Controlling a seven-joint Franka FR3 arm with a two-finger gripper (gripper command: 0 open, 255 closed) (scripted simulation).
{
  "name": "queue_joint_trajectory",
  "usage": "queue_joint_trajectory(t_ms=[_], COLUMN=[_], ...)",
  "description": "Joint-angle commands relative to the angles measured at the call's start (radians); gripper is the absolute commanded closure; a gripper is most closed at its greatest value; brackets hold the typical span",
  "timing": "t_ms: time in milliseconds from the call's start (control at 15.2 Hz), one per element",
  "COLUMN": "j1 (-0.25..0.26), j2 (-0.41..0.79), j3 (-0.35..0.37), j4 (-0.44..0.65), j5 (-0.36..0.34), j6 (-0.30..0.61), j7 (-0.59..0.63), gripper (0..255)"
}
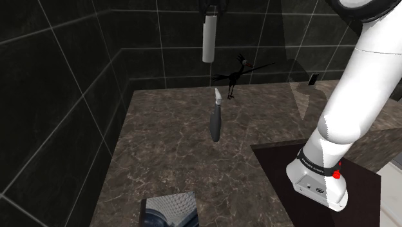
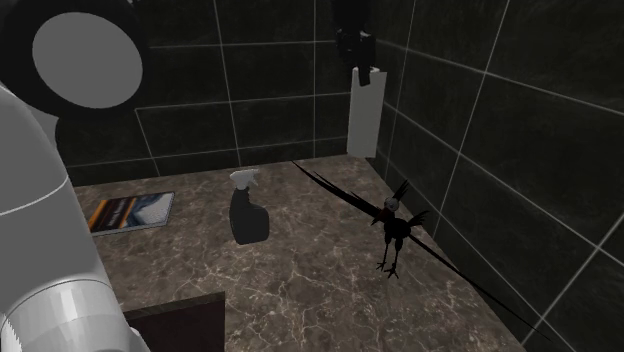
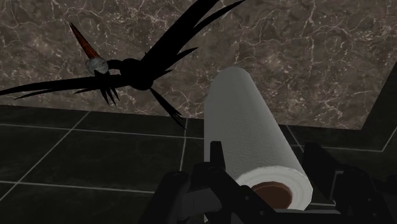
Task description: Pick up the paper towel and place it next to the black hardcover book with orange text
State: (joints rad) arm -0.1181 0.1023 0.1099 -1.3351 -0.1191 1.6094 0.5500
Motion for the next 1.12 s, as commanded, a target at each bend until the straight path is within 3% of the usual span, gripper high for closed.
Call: queue_joint_trajectory(t_ms=[0, 66, 528, 1056], j1=[0.003, 0.004, 0.047, 0.101], j2=[0.013, 0.019, -0.226, -0.446], j3=[0.002, 0.002, 0.045, 0.113], j4=[0.046, 0.065, -0.229, -0.439], j5=[-0.002, -0.003, 0.015, 0.052], j6=[-0.034, -0.047, -0.007, -0.024], j7=[0.001, 0.0, 0.094, 0.21], gripper=[255, 255, 255, 255])
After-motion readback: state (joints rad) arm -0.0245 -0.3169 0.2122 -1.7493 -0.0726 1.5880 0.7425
